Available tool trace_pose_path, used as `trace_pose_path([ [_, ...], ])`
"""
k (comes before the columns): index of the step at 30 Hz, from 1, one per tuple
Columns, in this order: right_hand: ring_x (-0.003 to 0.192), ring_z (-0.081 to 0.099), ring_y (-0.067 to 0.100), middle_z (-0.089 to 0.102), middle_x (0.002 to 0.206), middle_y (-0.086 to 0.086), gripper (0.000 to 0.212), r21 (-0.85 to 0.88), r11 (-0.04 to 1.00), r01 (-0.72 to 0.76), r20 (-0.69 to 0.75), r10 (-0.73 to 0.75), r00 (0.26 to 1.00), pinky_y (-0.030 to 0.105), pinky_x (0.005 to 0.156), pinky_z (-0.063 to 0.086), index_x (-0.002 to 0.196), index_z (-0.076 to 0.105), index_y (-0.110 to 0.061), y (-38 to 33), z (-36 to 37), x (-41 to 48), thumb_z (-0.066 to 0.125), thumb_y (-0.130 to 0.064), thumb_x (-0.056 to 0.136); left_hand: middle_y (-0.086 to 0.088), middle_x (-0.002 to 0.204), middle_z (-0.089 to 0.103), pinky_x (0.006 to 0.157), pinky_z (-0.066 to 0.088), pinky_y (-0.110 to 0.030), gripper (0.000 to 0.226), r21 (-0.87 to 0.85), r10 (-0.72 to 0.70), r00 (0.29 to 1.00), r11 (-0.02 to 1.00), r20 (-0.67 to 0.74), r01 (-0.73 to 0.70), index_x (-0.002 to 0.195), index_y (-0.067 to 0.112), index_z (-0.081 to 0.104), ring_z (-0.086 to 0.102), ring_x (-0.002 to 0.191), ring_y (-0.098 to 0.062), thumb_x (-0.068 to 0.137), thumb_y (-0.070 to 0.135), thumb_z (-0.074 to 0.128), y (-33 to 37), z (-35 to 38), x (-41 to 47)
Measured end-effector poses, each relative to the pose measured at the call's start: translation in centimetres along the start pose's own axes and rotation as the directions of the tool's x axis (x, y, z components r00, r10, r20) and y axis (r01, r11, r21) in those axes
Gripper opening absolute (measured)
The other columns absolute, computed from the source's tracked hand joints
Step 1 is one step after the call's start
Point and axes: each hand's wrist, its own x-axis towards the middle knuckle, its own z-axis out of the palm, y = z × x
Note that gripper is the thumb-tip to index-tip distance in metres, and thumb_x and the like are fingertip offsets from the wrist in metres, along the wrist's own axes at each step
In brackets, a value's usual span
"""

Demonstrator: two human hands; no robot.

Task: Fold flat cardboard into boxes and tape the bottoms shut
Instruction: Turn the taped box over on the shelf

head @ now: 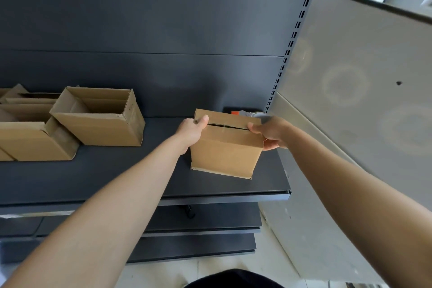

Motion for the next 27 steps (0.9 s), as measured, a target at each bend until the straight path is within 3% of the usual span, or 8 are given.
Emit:
trace_pose_path([
  [4,0.078,0.066,0.022,0.065,0.097,0.005,0.048,-0.033,0.999,0.034,-0.109,-0.038,0.993,0.030,0.055,0.056,0.135,0.047,-0.013,0.4,0.5,-0.3,0.063,-0.027,0.092,-0.005,0.121,0.050,0.087,0.032,-0.030,0.057,0.020,0.002,1.000,1.000,-0.004,-0.002,0.130,0.002,0.047,0.045,0.107,-0.020,0.099,0.048,0.035,0.4,0.1,-0.8],
  [8,0.090,0.068,0.025,0.067,0.107,0.010,0.044,0.116,0.990,-0.080,0.090,0.069,0.993,0.041,0.080,0.057,0.125,0.054,-0.015,0.4,-0.1,-1.2,0.064,-0.038,0.089,-0.005,0.137,0.049,0.107,0.033,-0.040,0.074,-0.048,-0.035,0.997,0.998,0.065,0.039,0.138,0.005,0.042,0.045,0.124,-0.024,0.092,0.063,0.037,0.1,-1.0,-1.2],
  [10,0.089,0.067,0.028,0.069,0.099,0.015,0.054,0.141,0.983,-0.113,0.124,0.096,0.988,0.041,0.084,0.055,0.106,0.064,-0.011,0.0,-0.5,-1.4,0.064,-0.058,0.081,-0.005,0.121,0.057,0.099,0.043,-0.039,0.076,-0.128,-0.059,0.998,0.990,-0.035,0.055,0.126,0.005,0.050,0.053,0.110,-0.022,0.086,0.070,0.040,0.3,-1.5,-1.1],
  [12,0.078,0.065,0.030,0.064,0.081,0.014,0.061,0.125,0.991,-0.051,-0.043,0.057,0.997,0.042,0.080,0.057,0.091,0.063,-0.007,-0.9,-0.4,-2.0,0.053,-0.067,0.083,-0.001,0.097,0.057,0.075,0.044,-0.029,0.061,-0.251,-0.095,0.975,0.967,-0.199,0.043,0.104,0.008,0.054,0.053,0.085,-0.017,0.087,0.066,0.045,0.6,-2.1,-1.1],
  [15,0.085,0.069,0.036,0.063,0.088,0.014,0.077,0.046,0.998,0.043,-0.256,-0.030,0.966,0.048,0.079,0.058,0.098,0.060,-0.004,-2.0,0.2,-2.7,0.042,-0.076,0.080,-0.002,0.097,0.053,0.082,0.041,-0.030,0.019,-0.329,-0.018,0.961,0.941,-0.276,-0.077,0.097,0.016,0.056,0.051,0.087,-0.022,0.089,0.031,0.064,0.7,-3.5,-1.0],
  [19,0.108,0.058,0.038,0.057,0.124,0.014,0.093,0.185,0.983,-0.011,-0.090,0.028,0.996,0.053,0.098,0.044,0.133,0.047,-0.012,-1.6,1.5,-2.7,0.034,-0.084,0.076,0.001,0.126,0.048,0.097,0.044,-0.034,0.070,-0.294,0.063,0.985,0.950,-0.160,-0.108,0.140,0.017,0.043,0.051,0.113,-0.018,0.080,-0.018,0.049,-0.8,-4.8,-1.5],
  [22,0.128,0.044,0.040,0.040,0.148,0.011,0.095,0.286,0.955,-0.072,-0.003,0.076,0.997,0.057,0.109,0.029,0.148,0.029,-0.020,-0.6,2.4,-2.4,0.037,-0.082,0.077,-0.003,0.123,0.058,0.098,0.042,-0.037,0.066,-0.366,-0.032,0.984,0.930,-0.174,-0.035,0.135,0.017,0.050,0.052,0.117,-0.023,0.077,-0.015,0.043,-2.8,-4.9,-1.9],
  [27,0.131,0.042,0.034,0.048,0.138,0.010,0.090,0.210,0.969,-0.132,0.051,0.124,0.991,0.051,0.110,0.029,0.139,0.042,-0.009,0.2,3.6,-2.0,0.037,-0.079,0.081,-0.009,0.128,0.056,0.112,0.020,-0.045,0.043,-0.471,-0.141,0.987,0.878,-0.079,0.088,0.130,0.009,0.054,0.049,0.116,-0.022,0.087,0.011,0.044,-4.1,-5.1,-2.5],
])
